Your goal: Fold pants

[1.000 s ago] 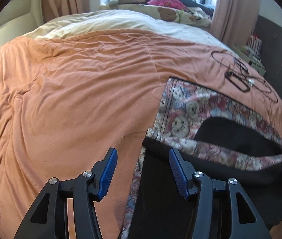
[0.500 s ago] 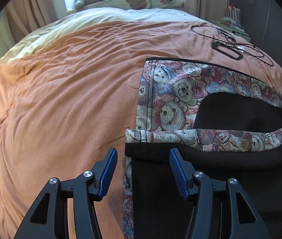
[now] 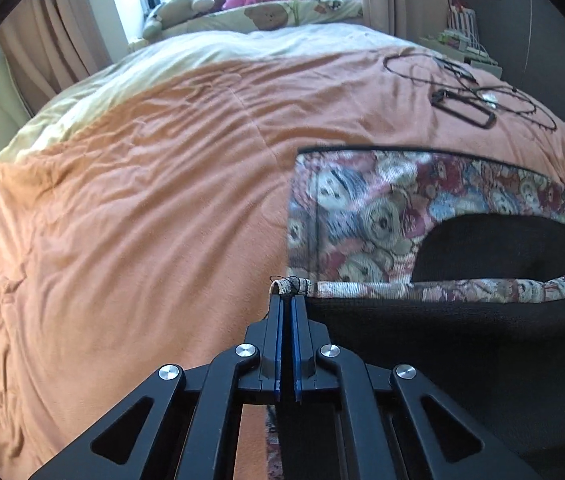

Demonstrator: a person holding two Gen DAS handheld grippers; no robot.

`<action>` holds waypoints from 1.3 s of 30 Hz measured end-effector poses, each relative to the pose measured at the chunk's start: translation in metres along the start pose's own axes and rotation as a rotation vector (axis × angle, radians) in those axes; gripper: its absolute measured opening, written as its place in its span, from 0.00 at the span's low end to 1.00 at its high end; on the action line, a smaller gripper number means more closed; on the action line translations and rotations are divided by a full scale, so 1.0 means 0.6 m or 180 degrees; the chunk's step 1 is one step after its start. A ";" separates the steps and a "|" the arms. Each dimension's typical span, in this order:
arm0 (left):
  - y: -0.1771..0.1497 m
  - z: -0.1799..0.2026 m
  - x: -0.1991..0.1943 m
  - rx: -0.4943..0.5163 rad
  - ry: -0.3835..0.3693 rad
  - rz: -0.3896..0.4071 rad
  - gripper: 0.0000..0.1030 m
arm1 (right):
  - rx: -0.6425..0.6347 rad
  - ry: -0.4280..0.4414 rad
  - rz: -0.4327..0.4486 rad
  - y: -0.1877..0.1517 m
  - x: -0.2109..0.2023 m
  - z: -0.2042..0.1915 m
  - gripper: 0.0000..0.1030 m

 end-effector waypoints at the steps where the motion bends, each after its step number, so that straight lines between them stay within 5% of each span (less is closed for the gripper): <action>1: 0.008 -0.003 -0.008 0.0000 0.0014 0.0035 0.04 | 0.0008 -0.0005 0.0025 0.001 -0.005 0.000 0.19; 9: 0.094 -0.015 -0.035 0.0000 0.0226 0.0227 0.04 | 0.0184 -0.0007 0.0105 0.019 -0.012 0.007 0.19; 28: 0.169 0.014 0.135 -0.0065 0.0385 0.0006 0.04 | 0.0442 -0.0277 0.0161 0.049 0.065 0.029 0.19; 33: 0.156 0.014 0.152 -0.0057 0.0465 -0.0194 0.14 | 0.0466 -0.0371 0.0060 0.039 0.078 0.028 0.41; 35: 0.152 0.004 0.137 -0.0183 0.0397 -0.0165 0.36 | 0.0512 -0.0337 0.0144 0.043 0.063 0.033 0.74; 36: 0.151 0.000 0.127 -0.0212 0.0401 -0.0124 0.49 | 0.0537 -0.0341 0.0222 0.044 0.050 0.035 0.78; 39: 0.147 -0.009 0.090 -0.0231 0.0436 -0.0019 0.57 | 0.0622 -0.0289 0.0257 0.039 0.028 0.045 0.79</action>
Point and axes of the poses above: each gripper's, at about its wrist camera, not at the fingertips, and x roughly the way its jaws point, z to its right, y to its top, the point moved 6 cm from there along x, roughly the way its jaws point, and after that the axes turned 4 degrees about z, right-handed, at the moved point
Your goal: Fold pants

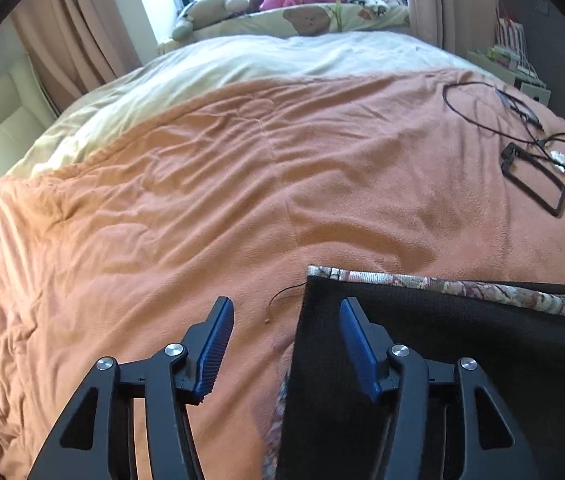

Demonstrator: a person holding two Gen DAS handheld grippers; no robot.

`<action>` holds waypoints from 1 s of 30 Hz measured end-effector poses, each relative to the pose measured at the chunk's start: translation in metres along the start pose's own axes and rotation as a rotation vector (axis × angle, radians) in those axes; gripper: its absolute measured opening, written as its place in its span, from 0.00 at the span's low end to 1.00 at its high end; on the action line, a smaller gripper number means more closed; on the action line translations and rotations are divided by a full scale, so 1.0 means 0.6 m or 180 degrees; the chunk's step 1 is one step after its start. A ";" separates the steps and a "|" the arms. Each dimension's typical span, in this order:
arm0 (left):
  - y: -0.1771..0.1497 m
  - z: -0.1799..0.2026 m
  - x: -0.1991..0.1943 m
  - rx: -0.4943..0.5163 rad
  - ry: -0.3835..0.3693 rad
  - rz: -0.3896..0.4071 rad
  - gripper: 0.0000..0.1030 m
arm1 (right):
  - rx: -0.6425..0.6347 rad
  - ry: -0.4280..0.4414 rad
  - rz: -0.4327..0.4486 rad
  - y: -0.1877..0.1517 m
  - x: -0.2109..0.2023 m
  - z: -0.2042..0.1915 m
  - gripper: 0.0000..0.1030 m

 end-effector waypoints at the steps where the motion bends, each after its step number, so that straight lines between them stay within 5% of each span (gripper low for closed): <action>1: -0.001 -0.003 -0.009 -0.0022 -0.0026 -0.0003 0.57 | 0.0040 0.0054 -0.0012 -0.003 -0.009 0.003 0.79; 17: -0.117 -0.070 -0.185 -0.0307 -0.0093 -0.0017 0.57 | 0.0184 0.0356 -0.0046 -0.065 -0.124 0.015 0.79; 30: -0.251 -0.099 -0.273 -0.0712 -0.0199 -0.0149 0.57 | 0.0640 0.0709 -0.0194 -0.122 -0.146 0.040 0.79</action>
Point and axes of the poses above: each gripper's, at about its wrist camera, not at the fingertips, and x roughly the way its jaws point, z to its right, y to its top, the point moved 6 cm from there along x, roughly the way its jaws point, and after that the axes turned 4 degrees about z, right-handed, at the moved point
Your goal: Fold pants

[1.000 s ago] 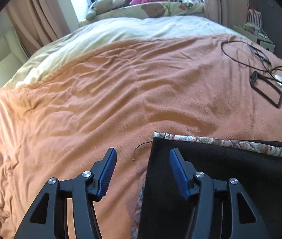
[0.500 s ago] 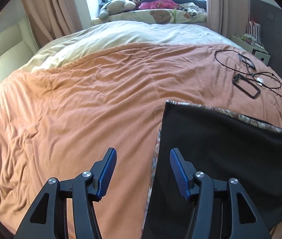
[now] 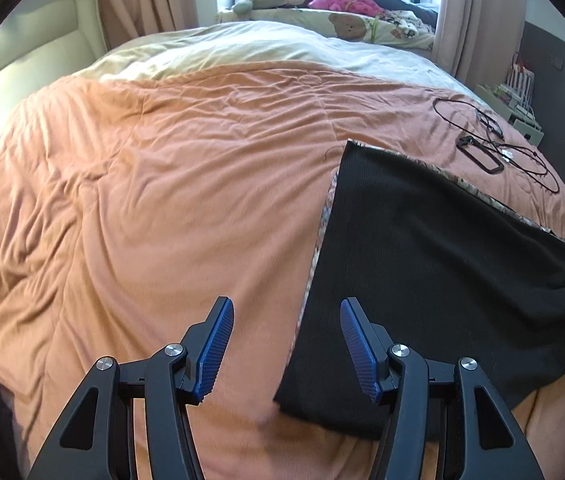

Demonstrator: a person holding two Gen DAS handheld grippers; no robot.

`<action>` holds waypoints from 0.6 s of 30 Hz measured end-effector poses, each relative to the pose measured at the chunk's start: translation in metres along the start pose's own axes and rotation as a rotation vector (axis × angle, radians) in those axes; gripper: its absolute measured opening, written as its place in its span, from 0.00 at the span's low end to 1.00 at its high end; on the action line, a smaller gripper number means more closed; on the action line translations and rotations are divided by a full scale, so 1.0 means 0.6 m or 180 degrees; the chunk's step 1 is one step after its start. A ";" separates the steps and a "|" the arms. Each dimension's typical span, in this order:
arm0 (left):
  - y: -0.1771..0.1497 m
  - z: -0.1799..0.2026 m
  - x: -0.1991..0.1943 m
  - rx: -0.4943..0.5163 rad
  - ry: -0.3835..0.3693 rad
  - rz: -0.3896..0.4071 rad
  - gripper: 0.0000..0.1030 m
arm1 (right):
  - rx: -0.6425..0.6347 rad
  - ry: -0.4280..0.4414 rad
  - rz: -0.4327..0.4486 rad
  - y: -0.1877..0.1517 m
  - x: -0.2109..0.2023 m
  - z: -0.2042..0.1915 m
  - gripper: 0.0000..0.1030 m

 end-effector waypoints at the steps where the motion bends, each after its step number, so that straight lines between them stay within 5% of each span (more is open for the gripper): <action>1: -0.009 -0.003 -0.005 -0.0053 -0.0021 -0.0005 0.57 | 0.0062 0.0058 -0.0025 -0.004 0.002 0.004 0.79; 12: -0.098 -0.009 -0.019 -0.0712 -0.0344 -0.0211 0.57 | 0.0477 0.0431 -0.0182 -0.019 0.050 0.044 0.79; 18: -0.129 -0.004 -0.004 -0.1085 -0.0539 -0.0313 0.56 | 0.0719 0.0420 -0.0202 -0.005 0.086 0.088 0.58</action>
Point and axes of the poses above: each gripper's, at about its wrist camera, not at the fingertips, and x roughly the way its jaws point, z to its right, y to its top, the point moved 6 cm from there along x, roughly the way its jaws point, and after that the axes turned 4 degrees about z, right-handed, at the moved point
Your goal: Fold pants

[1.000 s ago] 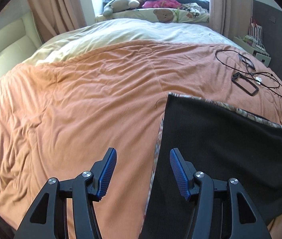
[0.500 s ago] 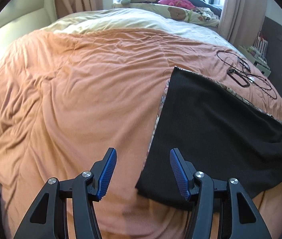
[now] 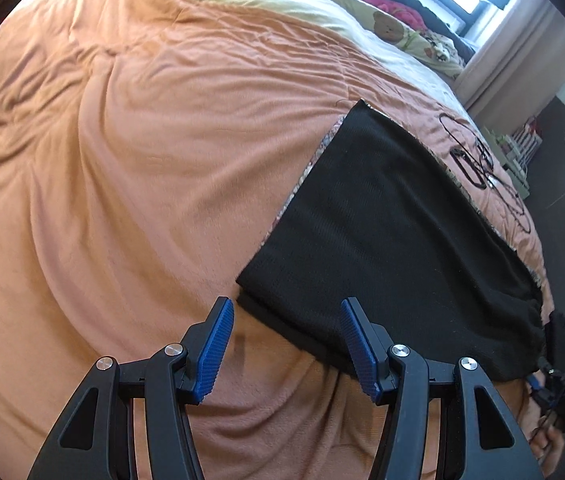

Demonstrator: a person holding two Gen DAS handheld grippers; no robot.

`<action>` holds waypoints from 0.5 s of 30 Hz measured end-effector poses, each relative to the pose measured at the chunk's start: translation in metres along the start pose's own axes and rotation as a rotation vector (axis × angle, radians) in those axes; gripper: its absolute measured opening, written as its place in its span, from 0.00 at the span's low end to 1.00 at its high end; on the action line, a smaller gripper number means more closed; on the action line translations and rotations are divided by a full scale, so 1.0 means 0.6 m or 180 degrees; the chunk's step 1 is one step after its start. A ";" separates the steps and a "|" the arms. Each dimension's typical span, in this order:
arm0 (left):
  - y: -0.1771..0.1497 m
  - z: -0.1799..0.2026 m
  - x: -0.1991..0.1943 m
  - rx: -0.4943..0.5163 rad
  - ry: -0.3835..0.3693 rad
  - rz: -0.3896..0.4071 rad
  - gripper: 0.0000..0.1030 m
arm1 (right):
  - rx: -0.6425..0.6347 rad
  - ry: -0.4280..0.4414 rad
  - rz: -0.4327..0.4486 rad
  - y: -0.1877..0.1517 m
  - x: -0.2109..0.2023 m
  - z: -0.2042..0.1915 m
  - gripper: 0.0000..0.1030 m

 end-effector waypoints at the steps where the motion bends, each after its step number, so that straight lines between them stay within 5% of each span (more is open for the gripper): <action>1: -0.005 -0.003 0.005 -0.0108 -0.0062 -0.0030 0.56 | 0.0048 0.0005 0.0010 0.001 0.002 0.006 0.52; 8: -0.025 -0.022 0.031 -0.0570 -0.0201 -0.0090 0.56 | 0.0145 0.0061 0.0064 0.014 -0.004 0.026 0.30; 15: -0.031 -0.036 0.060 -0.0999 -0.0407 -0.0094 0.56 | 0.0127 0.0076 0.0093 -0.005 -0.009 0.019 0.30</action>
Point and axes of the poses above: each gripper's, at about its wrist camera, not at the fingertips, and x roughly the way its jaws point, z to its right, y to its top, the point moved 6 cm from there along x, roughly the way its jaws point, and after that the axes turned 4 degrees about z, right-handed, at the moved point
